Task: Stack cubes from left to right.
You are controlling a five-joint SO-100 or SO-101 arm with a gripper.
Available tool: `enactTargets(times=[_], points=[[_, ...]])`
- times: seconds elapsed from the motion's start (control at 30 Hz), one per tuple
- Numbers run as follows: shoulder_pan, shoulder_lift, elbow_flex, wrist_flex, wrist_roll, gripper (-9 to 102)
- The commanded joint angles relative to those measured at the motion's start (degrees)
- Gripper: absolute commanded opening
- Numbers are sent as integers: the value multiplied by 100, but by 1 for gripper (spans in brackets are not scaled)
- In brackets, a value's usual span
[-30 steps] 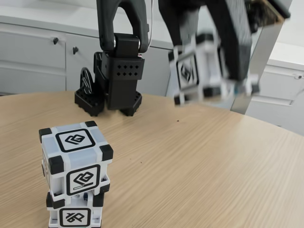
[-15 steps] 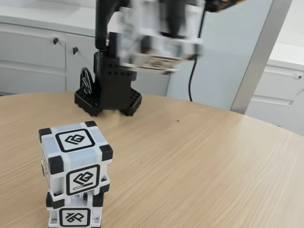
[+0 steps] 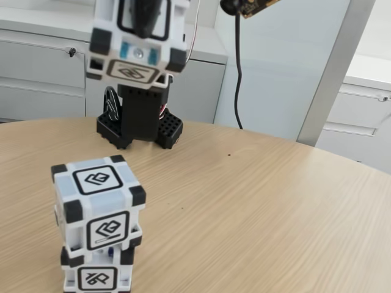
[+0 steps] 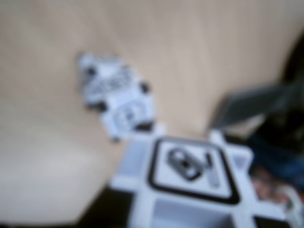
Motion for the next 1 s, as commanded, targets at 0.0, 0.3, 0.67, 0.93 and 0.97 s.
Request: enactTargets(times=[0.0, 0.3, 0.67, 0.93, 0.97], points=[[62, 44, -26, 9, 97, 17], [62, -404, 431, -9, -88, 17], [79, -439, 501, -606, 97, 17], [483, -448, 510, -677, 26, 17], [483, -457, 510, -677, 18, 17]])
